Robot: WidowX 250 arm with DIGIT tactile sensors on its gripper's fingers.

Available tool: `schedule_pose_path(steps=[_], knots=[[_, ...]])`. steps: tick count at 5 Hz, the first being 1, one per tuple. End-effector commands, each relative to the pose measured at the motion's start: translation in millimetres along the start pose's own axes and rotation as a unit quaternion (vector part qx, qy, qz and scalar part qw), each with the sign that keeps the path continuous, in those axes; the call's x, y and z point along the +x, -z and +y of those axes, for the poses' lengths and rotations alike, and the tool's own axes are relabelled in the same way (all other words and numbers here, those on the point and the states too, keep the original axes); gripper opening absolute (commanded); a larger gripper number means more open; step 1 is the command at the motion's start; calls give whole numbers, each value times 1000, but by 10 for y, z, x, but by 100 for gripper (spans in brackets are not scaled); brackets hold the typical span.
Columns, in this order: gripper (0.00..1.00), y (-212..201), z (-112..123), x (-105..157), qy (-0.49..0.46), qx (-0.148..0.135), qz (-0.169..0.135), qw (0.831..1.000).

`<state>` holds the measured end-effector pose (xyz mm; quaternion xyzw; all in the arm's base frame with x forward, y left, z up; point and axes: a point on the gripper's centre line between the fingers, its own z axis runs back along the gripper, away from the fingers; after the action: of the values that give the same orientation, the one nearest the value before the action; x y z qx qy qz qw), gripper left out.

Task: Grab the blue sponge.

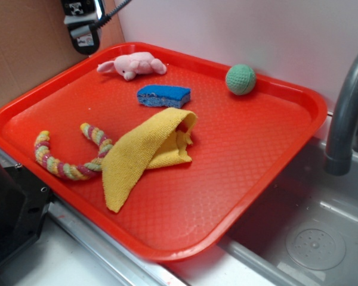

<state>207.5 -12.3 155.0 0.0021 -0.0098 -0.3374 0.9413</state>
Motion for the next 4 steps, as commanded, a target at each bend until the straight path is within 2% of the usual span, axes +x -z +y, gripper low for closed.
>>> schedule_pose_path(steps=[1, 2, 4], knots=[[100, 339, 423, 251, 167, 51, -17, 984], [100, 614, 494, 374, 243, 51, -20, 969], [100, 1065, 566, 548, 262, 5, -11, 965]])
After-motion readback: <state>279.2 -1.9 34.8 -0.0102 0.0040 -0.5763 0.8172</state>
